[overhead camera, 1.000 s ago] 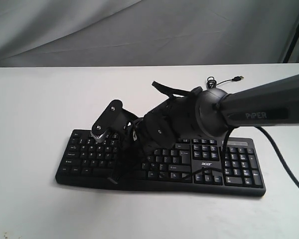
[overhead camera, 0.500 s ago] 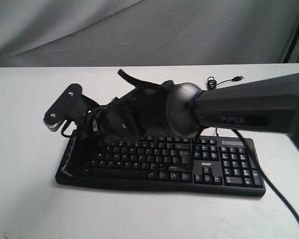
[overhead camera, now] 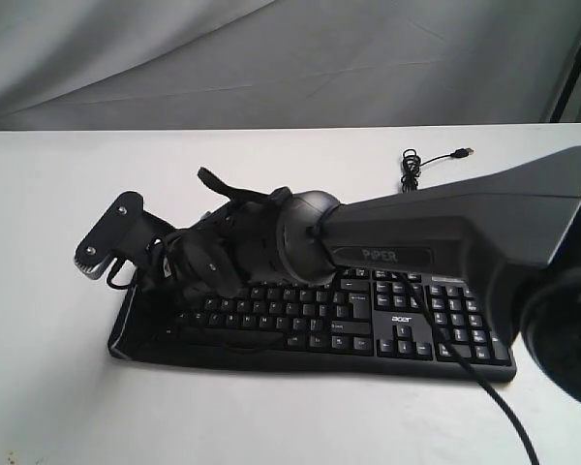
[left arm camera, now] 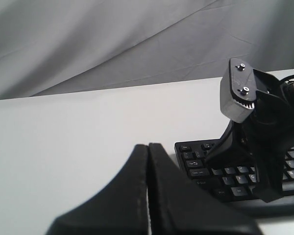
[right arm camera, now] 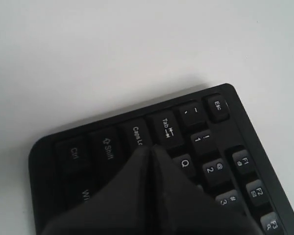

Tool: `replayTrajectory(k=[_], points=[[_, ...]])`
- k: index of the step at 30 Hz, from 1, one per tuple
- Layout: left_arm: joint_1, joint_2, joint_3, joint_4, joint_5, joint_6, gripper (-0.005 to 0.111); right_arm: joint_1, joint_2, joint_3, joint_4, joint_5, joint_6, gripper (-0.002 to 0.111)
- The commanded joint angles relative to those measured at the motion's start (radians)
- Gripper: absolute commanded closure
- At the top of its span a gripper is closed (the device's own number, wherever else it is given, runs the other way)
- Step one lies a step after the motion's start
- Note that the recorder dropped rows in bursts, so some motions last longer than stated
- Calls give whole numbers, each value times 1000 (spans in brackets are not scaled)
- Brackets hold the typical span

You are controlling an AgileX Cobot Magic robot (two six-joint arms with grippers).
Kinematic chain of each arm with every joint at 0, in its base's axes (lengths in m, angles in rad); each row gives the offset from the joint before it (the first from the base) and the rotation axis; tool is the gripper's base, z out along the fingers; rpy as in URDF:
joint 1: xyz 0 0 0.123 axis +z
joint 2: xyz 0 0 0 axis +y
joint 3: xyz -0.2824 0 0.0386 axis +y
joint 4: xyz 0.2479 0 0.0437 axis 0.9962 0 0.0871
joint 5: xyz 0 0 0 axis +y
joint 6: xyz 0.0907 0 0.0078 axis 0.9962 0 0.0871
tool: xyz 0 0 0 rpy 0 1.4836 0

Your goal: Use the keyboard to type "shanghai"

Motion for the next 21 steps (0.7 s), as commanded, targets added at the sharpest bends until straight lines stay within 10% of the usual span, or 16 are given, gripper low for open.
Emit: replayTrajectory(k=[1,21], points=[[-4,-3,4,1,-5,-3,107,-2,-4,-6,8,-4,-11,108],[-4,-3,4,1,-5,-3,107,-14,-4,1,16,-15,-11,108]])
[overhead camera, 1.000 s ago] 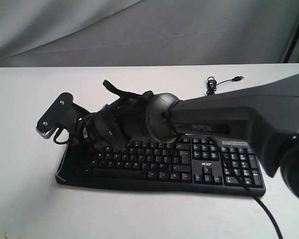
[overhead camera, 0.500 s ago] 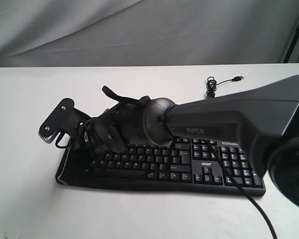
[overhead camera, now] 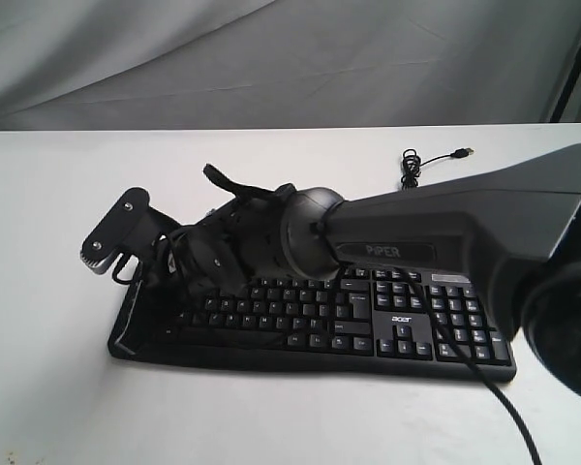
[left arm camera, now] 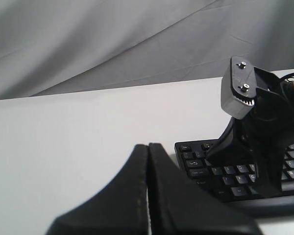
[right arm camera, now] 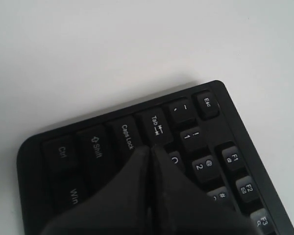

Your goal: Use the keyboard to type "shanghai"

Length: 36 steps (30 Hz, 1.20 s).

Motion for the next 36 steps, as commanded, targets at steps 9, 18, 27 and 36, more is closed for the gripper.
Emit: replayTrajectory(k=[9,18,27,36], points=[[-4,-3,4,1,-5,-3,107,-11,6,6,12,-25,-11,108],[-4,-3,4,1,-5,-3,107,-11,17,6,16,-35,-13,108],[-4,-3,4,1,-5,-3,107,-11,17,6,16,-32,-17,108],[-4,-3,4,1,-5,-3,107,-11,41,6,18,-13,-19,108]])
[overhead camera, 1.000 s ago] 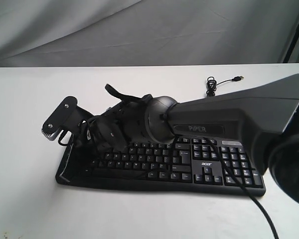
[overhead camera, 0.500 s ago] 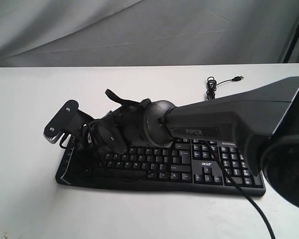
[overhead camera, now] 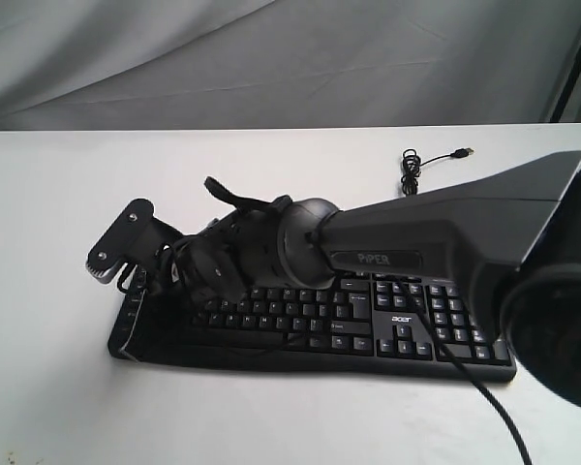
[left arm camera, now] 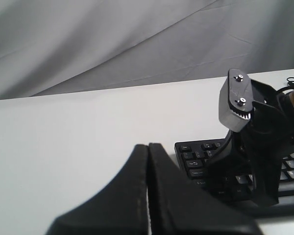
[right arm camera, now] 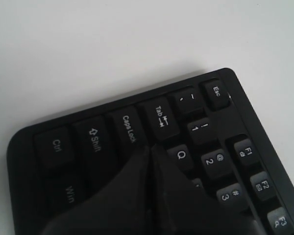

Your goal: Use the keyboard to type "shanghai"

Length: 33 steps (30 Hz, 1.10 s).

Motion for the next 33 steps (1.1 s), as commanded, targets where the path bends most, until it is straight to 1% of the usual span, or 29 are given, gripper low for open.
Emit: replayTrajectory(k=[1,6,9,11,13,14,15,16,19,21,27,33], points=[[-4,-3,4,1,-5,-3,107,-8,8,2,7,13,-13,108],[-4,-3,4,1,-5,-3,107,-11,-40,2,-9,26,-15,108],[-4,-3,4,1,-5,-3,107,-21,-88,6,-36,88,-15,108],[-4,-3,4,1,-5,-3,107,-41,-152,58,-36,110,-15,108],[-4,-3,4,1,-5,-3,107,-67,-241,160,-32,82,-4,108],[-4,-3,4,1,-5,-3,107,-80,-300,257,-19,54,18,108],[-4,-3,4,1,-5,-3,107,-84,-328,307,-1,36,27,108],[-4,-3,4,1,-5,-3,107,-87,-366,392,25,4,30,108],[-4,-3,4,1,-5,-3,107,-87,-380,493,48,-89,34,108],[-4,-3,4,1,-5,-3,107,-87,-363,514,49,-143,34,108],[-4,-3,4,1,-5,-3,107,-79,-297,514,49,-229,34,108],[-4,-3,4,1,-5,-3,107,-79,-295,514,49,-237,30,108]])
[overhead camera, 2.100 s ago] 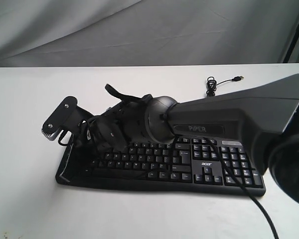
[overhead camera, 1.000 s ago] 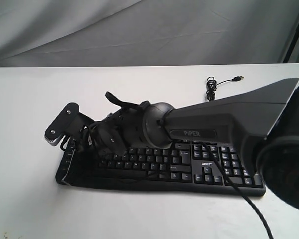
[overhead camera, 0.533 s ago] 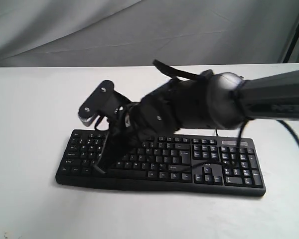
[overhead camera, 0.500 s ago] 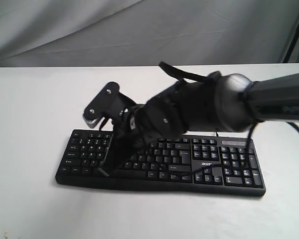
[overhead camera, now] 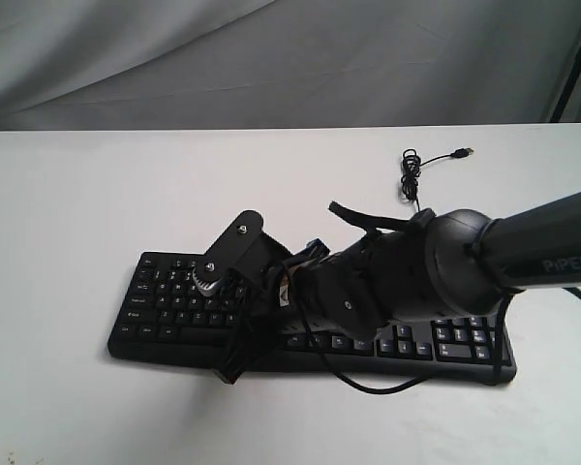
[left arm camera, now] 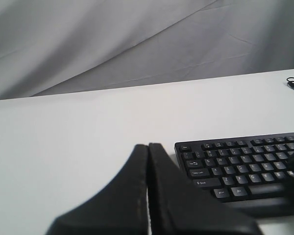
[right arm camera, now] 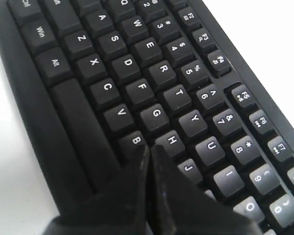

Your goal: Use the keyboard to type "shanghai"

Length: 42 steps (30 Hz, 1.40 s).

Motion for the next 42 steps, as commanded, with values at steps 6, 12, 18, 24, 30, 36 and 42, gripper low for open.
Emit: replayTrajectory(k=[6,12,18,24,30,36,42], points=[[-4,-3,4,1,-5,-3,107,3,-1,6,9,-43,-19,108],[-4,-3,4,1,-5,-3,107,1,-1,6,9,-43,-28,108],[-4,-3,4,1,-5,-3,107,1,3,6,9,-41,-37,108],[-4,-3,4,1,-5,-3,107,1,37,6,34,-44,-78,108],[-4,-3,4,1,-5,-3,107,1,46,6,34,-51,-79,108],[-4,-3,4,1,-5,-3,107,1,44,6,34,-53,-79,108],[-4,-3,4,1,-5,-3,107,1,1,-1,36,-43,-79,108]])
